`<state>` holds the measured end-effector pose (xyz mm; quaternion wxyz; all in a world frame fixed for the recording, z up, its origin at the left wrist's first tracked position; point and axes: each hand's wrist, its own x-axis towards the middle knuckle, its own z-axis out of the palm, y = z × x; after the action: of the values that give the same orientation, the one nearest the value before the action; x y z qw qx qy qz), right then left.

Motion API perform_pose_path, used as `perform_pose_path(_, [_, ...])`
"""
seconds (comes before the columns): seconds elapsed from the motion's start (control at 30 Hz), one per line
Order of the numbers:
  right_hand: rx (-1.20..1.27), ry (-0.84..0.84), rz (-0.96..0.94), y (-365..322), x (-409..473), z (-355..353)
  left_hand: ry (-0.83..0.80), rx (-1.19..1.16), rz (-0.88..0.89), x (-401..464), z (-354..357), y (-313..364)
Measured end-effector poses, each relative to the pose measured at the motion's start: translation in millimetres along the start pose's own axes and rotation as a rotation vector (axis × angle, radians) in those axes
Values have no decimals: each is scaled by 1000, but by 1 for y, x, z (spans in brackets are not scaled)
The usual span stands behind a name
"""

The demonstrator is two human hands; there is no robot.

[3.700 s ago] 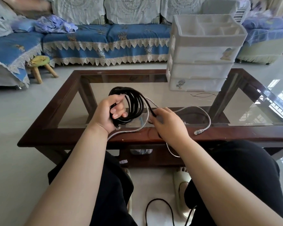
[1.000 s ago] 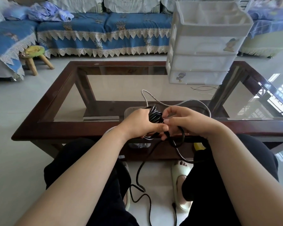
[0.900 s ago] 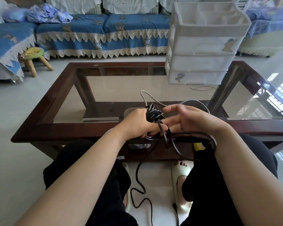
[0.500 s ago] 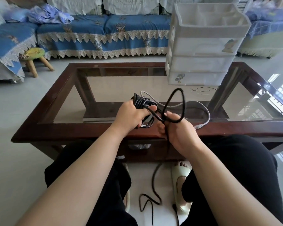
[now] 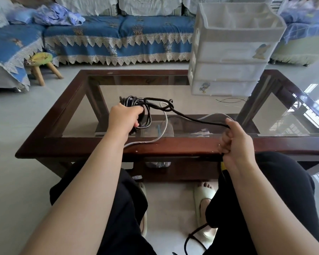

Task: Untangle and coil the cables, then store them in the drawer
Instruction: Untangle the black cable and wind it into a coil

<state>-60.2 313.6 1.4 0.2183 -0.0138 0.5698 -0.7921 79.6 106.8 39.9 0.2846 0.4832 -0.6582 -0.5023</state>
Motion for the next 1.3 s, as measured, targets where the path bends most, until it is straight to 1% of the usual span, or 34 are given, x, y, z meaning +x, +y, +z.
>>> perform_pose_path(0.07, [116,124,23,-1,1,-7,7,-128,-90,6,-6,-1])
perform_pose_path(0.13, [360,262,93,-9,6,-20,42,-399,-300,21,-21,-2])
perform_pose_path(0.17, [448,304,109,-15,8,-27,78,-514,-361,28,-30,-3])
perform_pose_path(0.2, [470,315,104,-19,7,-29,111,-559,-357,33,-36,-4])
perform_pose_path(0.23, [448,303,90,-20,6,-26,106,-558,-336,35,-37,-5])
perform_pose_path(0.3, [303,270,91,-11,3,-5,44,-435,-308,27,-25,-1])
perform_pose_path(0.37, [52,218,146,7,6,16,-19,-299,-259,13,-6,4])
perform_pose_path(0.43, [-138,178,218,18,9,25,-46,-127,-157,5,4,3])
perform_pose_path(0.47, [-249,176,224,21,11,24,-40,-38,-98,3,4,2])
perform_pose_path(0.5, [-330,186,190,21,11,23,-20,22,-39,2,3,0])
perform_pose_path(0.53, [-345,220,99,21,11,20,0,58,6,3,2,-1])
perform_pose_path(0.57, [-273,259,-20,19,10,19,16,92,41,4,1,-2])
perform_pose_path(0.63, [-23,294,-239,7,4,18,18,185,78,3,2,-3])
perform_pose_path(0.67, [17,317,-376,-1,2,19,15,238,98,2,3,-3])
perform_pose_path(0.73, [-60,381,-746,-23,-7,22,54,343,161,0,6,-3])
perform_pose_path(0.8, [-240,381,-1196,-43,-21,26,141,437,232,0,6,-3])
perform_pose_path(0.83, [-310,328,-1367,-51,-30,30,177,475,254,0,6,-3])
perform_pose_path(0.87, [-393,228,-1454,-59,-40,37,198,507,272,1,5,-3])
perform_pose_path(0.9, [-514,108,-1450,-64,-50,46,200,529,293,1,6,-4])
perform_pose_path(0.93, [-692,-20,-1341,-67,-60,56,188,541,323,-1,7,-5])
perform_pose_path(0.97, [-927,-127,-1142,-66,-65,65,160,544,358,-2,9,-7])
perform_pose_path(1.03, [-1419,-257,-732,-51,-56,73,53,511,393,-5,13,-6])
perform_pose_path(1.07, [-1581,-317,-573,-41,-48,75,-26,462,383,-8,14,-6])
perform_pose_path(1.1, [-1667,-359,-446,-29,-40,74,-119,384,356,-10,14,-5])
perform_pose_path(1.13, [-1671,-377,-359,-18,-33,71,-215,277,330,-13,13,-5])
perform_pose_path(1.2, [-1486,-366,-307,4,-19,64,-379,64,288,-16,9,-7])
perform_pose_path(1.23, [-1345,-335,-322,11,-18,60,-441,-11,267,-16,7,-9])
perform_pose_path(1.3, [-1092,-245,-400,17,-21,58,-540,-81,244,-13,-1,-9])
